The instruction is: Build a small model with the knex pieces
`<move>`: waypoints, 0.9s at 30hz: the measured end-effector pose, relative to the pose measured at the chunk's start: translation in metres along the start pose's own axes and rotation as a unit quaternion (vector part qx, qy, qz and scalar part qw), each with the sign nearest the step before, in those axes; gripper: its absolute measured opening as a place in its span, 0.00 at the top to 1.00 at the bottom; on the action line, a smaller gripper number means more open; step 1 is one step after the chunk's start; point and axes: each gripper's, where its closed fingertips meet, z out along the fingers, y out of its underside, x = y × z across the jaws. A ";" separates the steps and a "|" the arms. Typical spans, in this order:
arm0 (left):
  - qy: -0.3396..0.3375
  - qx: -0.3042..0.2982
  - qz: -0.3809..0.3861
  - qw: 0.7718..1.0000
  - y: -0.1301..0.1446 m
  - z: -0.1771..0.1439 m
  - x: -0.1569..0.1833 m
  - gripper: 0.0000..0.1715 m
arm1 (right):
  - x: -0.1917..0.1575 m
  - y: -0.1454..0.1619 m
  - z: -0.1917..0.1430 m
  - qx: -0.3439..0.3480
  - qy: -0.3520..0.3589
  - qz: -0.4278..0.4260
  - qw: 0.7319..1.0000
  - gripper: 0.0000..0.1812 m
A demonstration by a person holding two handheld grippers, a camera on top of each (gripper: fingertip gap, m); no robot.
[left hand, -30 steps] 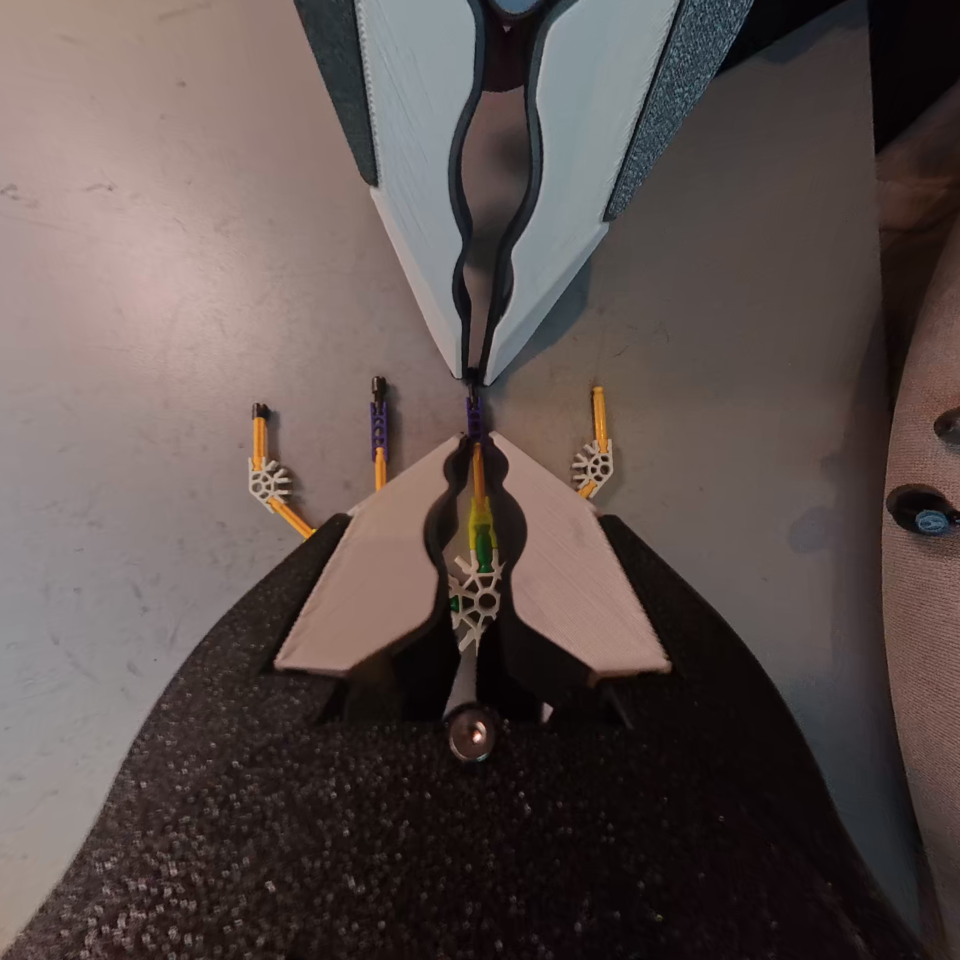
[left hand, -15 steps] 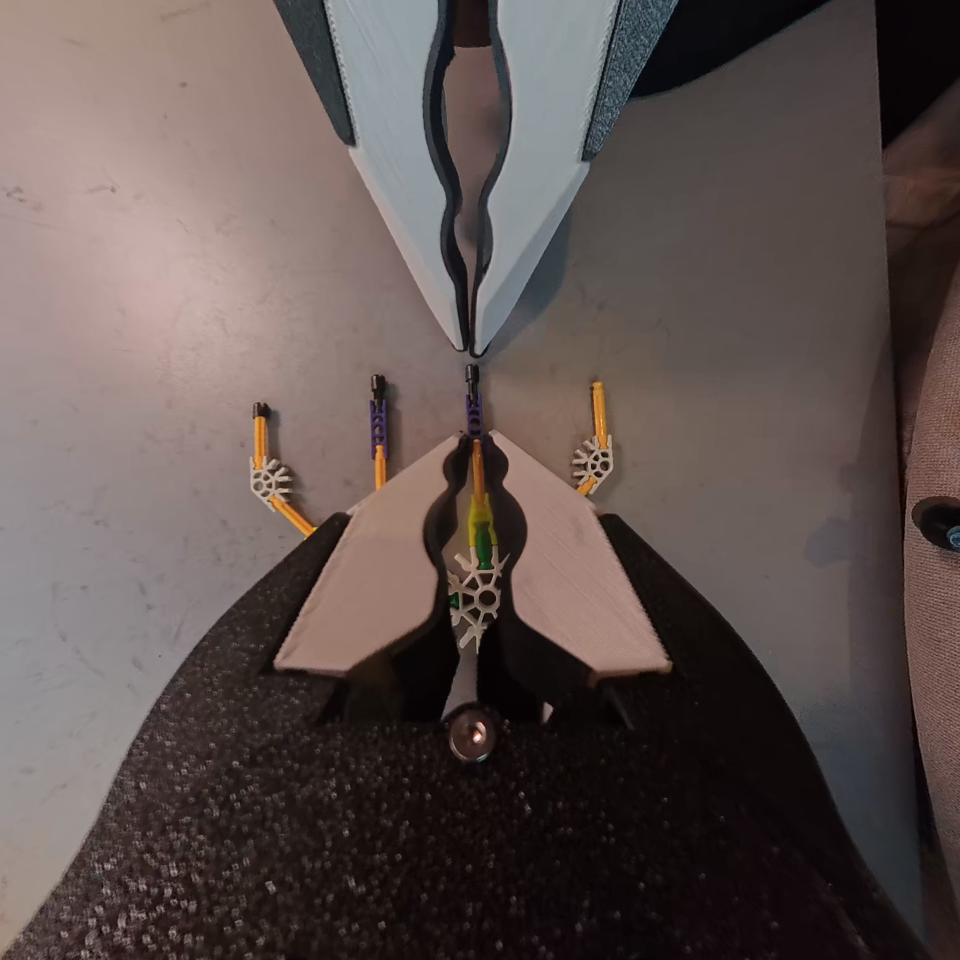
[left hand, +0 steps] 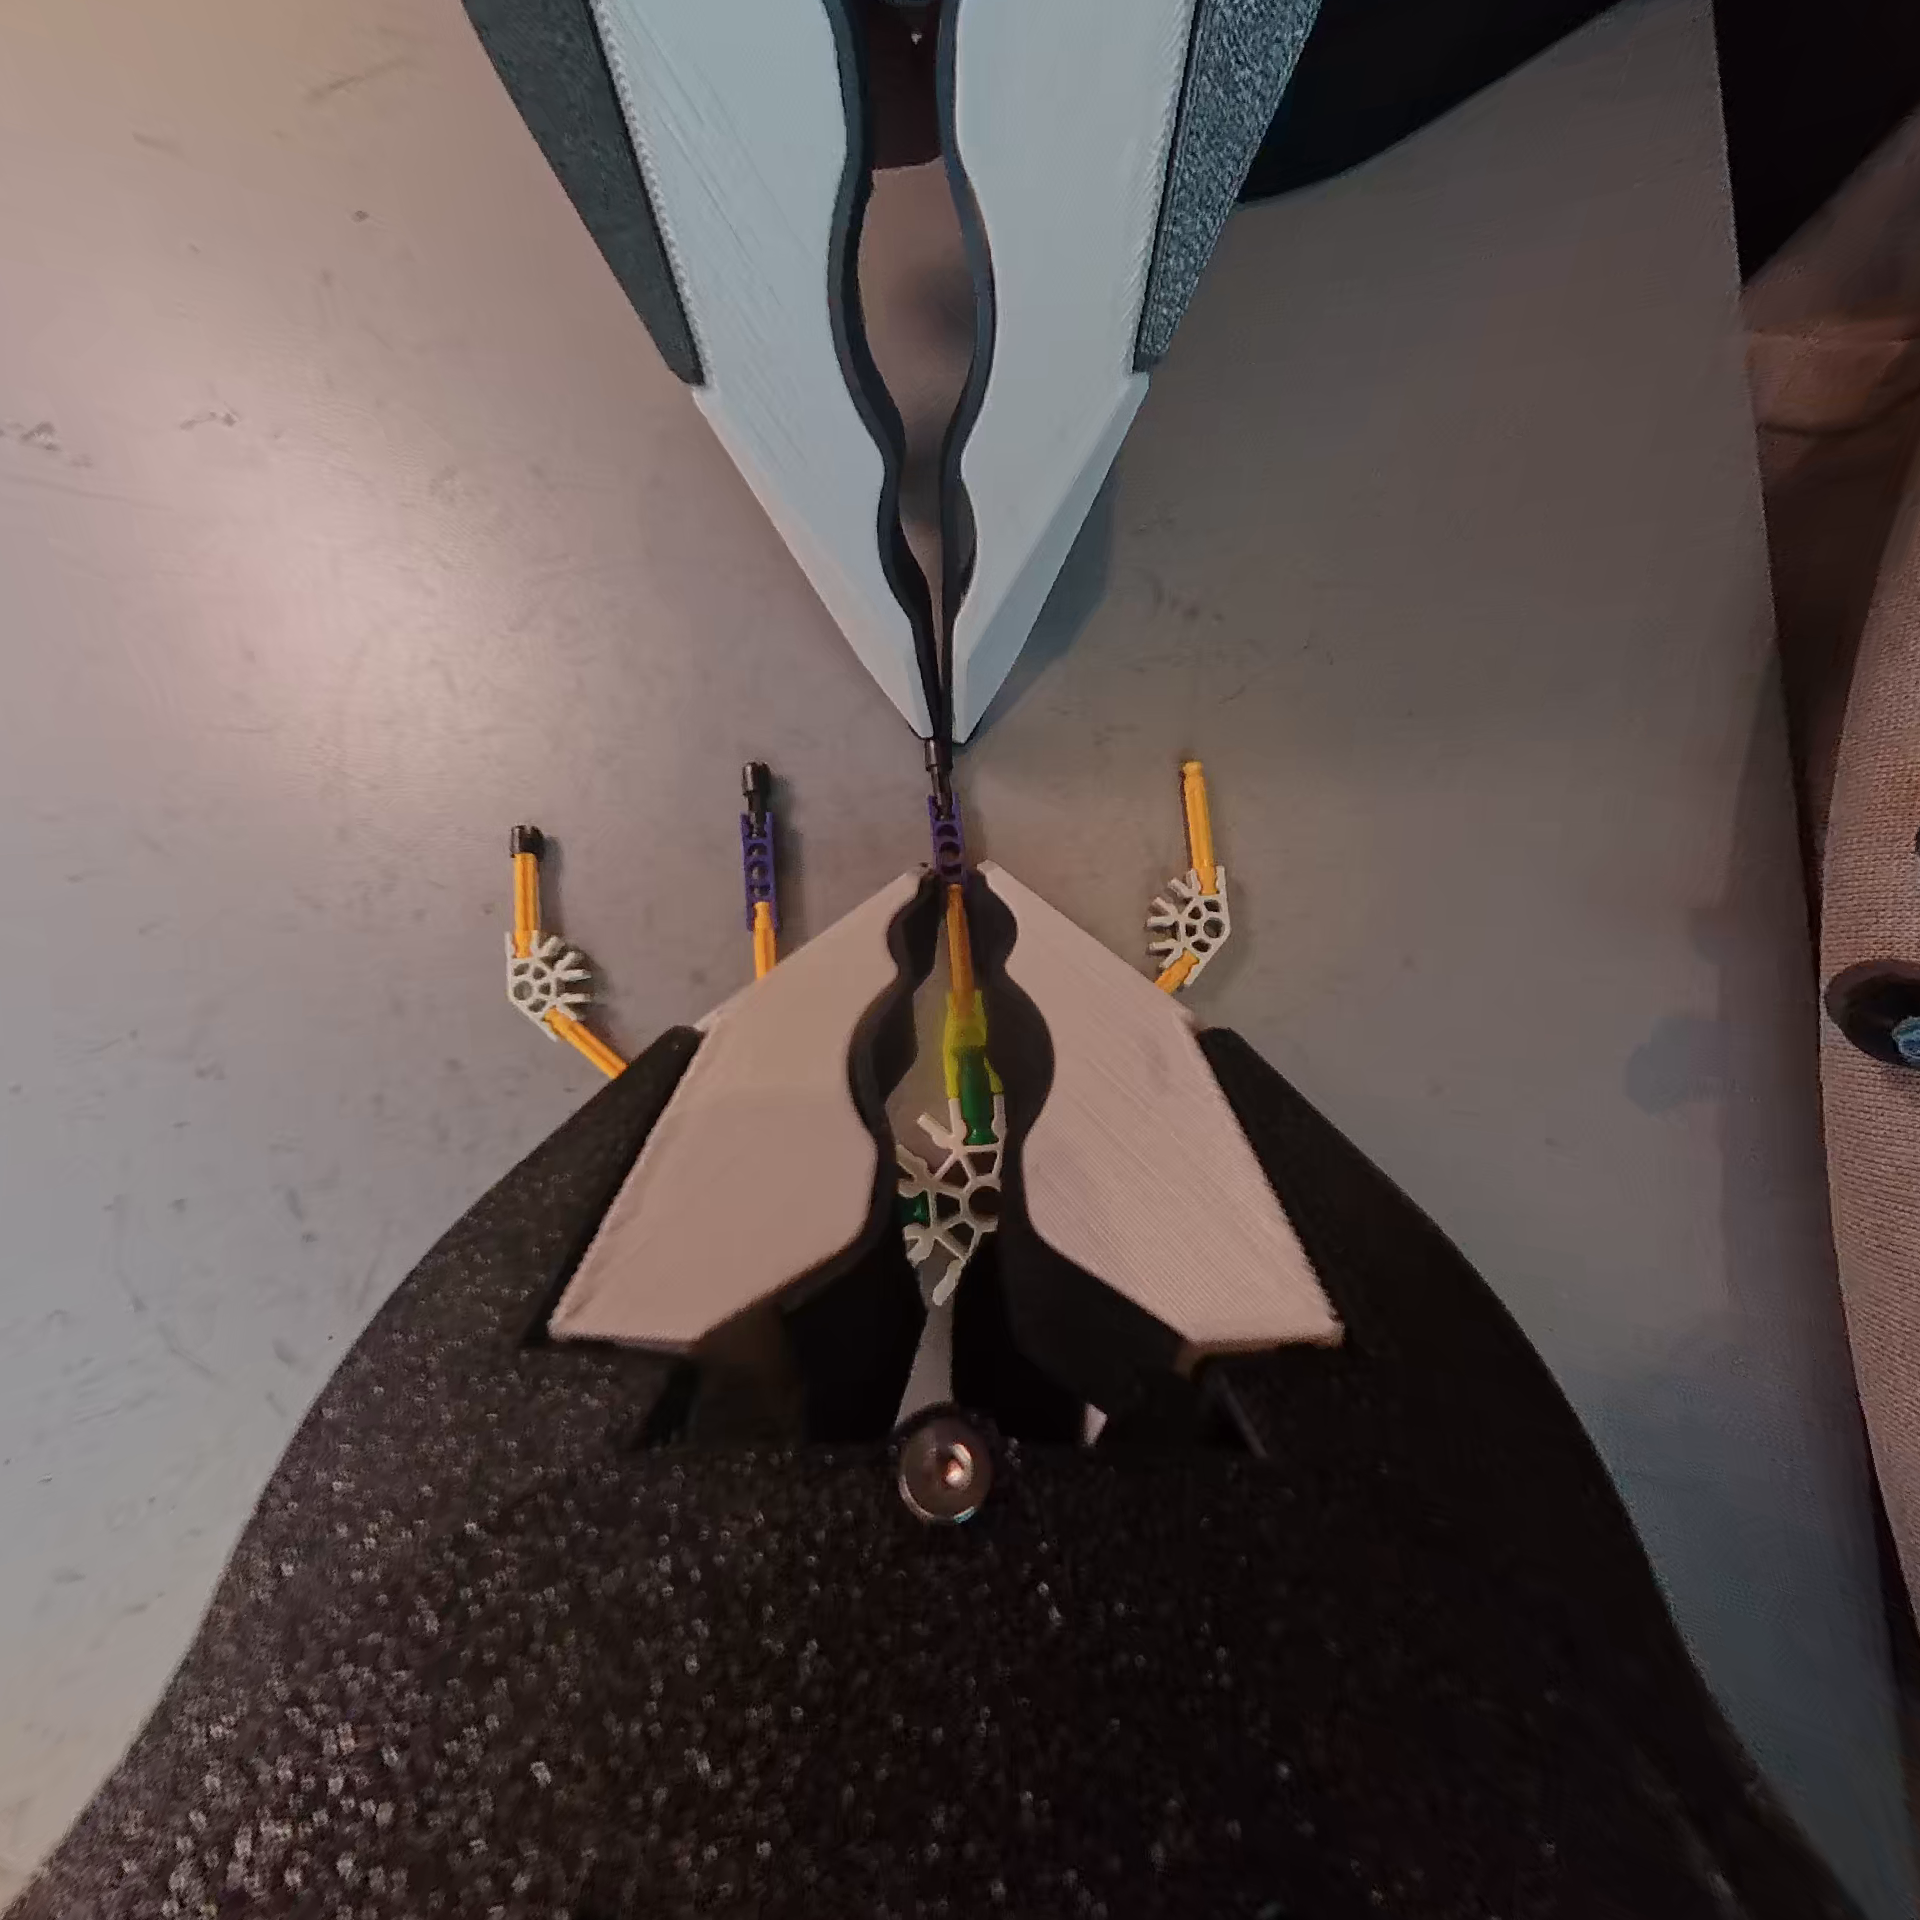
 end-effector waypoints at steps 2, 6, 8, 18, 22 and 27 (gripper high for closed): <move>0.002 0.001 0.002 1.000 0.000 0.000 0.000 0.98 | 0.000 0.000 0.000 0.004 -0.002 -0.003 1.000 1.00; 0.004 0.003 0.010 1.000 -0.001 0.001 0.000 0.98 | -0.001 -0.001 0.000 0.005 -0.009 -0.017 1.000 1.00; 0.004 0.003 0.018 1.000 -0.002 0.002 0.000 0.98 | -0.001 -0.002 0.001 0.003 -0.020 -0.026 0.999 1.00; 0.010 0.007 0.019 1.000 -0.004 0.004 0.001 0.98 | -0.002 -0.006 0.004 -0.013 -0.050 -0.049 0.997 1.00; 0.012 0.008 0.019 1.000 -0.005 0.005 0.001 0.98 | -0.001 -0.005 0.004 0.010 -0.038 -0.033 0.999 1.00; 0.020 0.010 0.009 1.000 -0.004 0.004 0.000 0.97 | 0.000 -0.003 0.002 0.023 -0.015 -0.017 0.999 1.00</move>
